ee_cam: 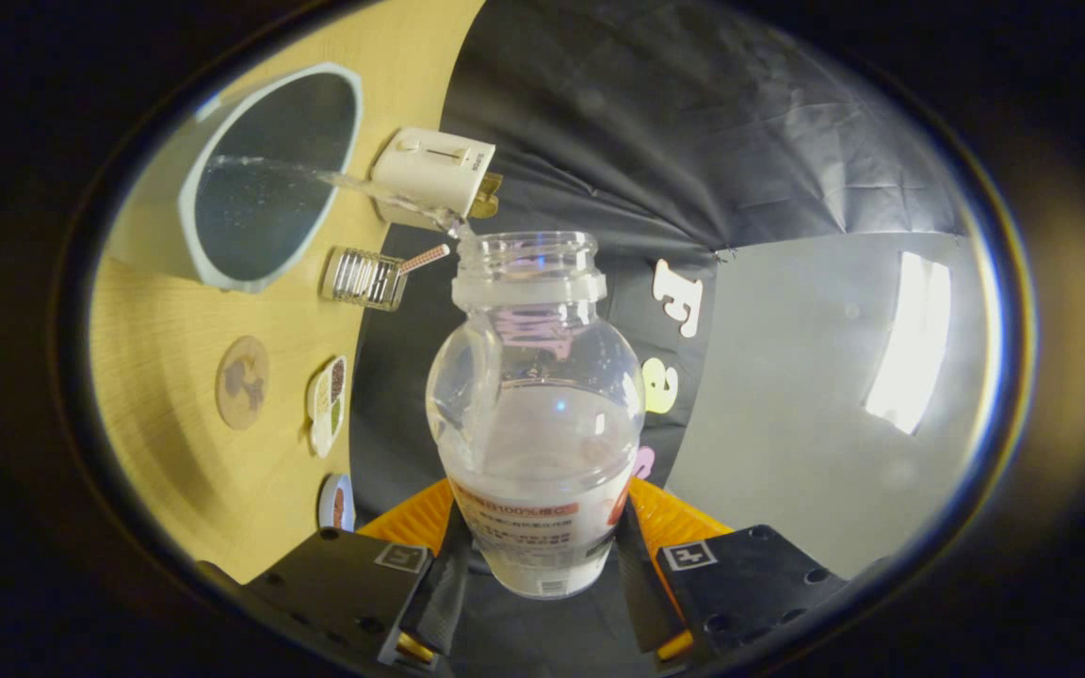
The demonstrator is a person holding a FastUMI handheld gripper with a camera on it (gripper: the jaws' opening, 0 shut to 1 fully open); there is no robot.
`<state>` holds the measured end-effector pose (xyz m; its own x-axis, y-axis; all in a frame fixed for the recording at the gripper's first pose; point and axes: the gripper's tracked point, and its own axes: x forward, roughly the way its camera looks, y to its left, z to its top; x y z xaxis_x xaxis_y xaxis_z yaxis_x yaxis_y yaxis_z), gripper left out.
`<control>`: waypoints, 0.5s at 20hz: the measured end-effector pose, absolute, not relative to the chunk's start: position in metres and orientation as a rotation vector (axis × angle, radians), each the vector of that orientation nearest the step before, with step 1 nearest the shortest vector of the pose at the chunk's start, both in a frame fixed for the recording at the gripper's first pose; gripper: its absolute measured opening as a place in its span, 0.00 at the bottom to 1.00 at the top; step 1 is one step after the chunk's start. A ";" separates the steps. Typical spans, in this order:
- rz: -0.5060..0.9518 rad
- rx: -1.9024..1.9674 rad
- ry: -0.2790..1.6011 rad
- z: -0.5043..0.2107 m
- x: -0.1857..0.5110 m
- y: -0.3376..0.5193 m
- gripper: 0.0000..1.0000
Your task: Take the bottle from table, then pour the juice into the cup, finally place the bottle on the coaster
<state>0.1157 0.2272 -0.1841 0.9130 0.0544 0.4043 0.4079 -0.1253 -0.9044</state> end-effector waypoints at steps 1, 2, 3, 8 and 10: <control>-0.314 -1.680 -0.358 -0.182 0.115 0.228 0.75; -0.315 -1.681 -0.361 -0.181 0.115 0.227 0.75; -0.317 -1.684 -0.363 -0.179 0.114 0.228 0.75; -0.327 -1.698 -0.372 -0.175 0.113 0.230 0.75; -0.325 -1.711 -0.376 -0.175 0.113 0.233 0.75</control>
<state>0.1133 0.2326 -0.1745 0.9059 0.0663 0.4184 0.4236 -0.1557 -0.8924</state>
